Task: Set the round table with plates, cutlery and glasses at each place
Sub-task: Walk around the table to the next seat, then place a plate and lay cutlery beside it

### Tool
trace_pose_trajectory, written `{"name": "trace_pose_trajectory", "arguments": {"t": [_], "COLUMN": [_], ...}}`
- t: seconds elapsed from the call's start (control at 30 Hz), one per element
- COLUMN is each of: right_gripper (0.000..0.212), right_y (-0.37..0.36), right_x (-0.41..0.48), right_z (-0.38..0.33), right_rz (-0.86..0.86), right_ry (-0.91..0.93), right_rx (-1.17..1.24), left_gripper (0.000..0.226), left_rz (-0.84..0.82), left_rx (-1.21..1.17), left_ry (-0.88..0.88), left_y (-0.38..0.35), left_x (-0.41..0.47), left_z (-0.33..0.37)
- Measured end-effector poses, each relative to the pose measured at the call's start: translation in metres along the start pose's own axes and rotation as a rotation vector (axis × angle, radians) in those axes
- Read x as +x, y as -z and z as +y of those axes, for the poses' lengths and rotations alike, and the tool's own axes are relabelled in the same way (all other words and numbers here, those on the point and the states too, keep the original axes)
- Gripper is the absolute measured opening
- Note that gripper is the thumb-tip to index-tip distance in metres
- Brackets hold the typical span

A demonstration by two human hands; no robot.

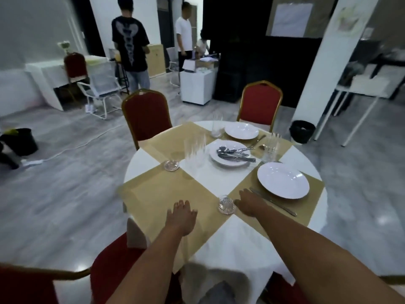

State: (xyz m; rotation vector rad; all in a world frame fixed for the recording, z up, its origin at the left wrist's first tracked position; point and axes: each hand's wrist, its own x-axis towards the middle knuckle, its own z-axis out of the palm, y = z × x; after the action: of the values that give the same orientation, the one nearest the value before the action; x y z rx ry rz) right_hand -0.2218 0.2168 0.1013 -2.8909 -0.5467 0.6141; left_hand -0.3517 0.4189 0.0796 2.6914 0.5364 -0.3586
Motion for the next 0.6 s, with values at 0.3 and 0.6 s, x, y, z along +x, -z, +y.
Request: {"name": "trace_pose_trajectory", "arguments": {"t": [0.3,0.6], "right_gripper": [0.060,0.051], "right_y": [0.059,0.108], "right_x": [0.088,0.220], "right_z": [0.041,0.073], "right_rz": [0.145,0.130], "right_ry": [-0.195,-0.167], "right_rx": [0.194,0.199], "left_gripper": [0.059,0.064], "left_rz": [0.019,-0.015], "left_rx": [-0.044,-0.125], "left_ry": [-0.137,-0.085], "left_y": [0.043,0.039], "left_x": [0.121,0.249], "left_z": [0.052,0.104]}}
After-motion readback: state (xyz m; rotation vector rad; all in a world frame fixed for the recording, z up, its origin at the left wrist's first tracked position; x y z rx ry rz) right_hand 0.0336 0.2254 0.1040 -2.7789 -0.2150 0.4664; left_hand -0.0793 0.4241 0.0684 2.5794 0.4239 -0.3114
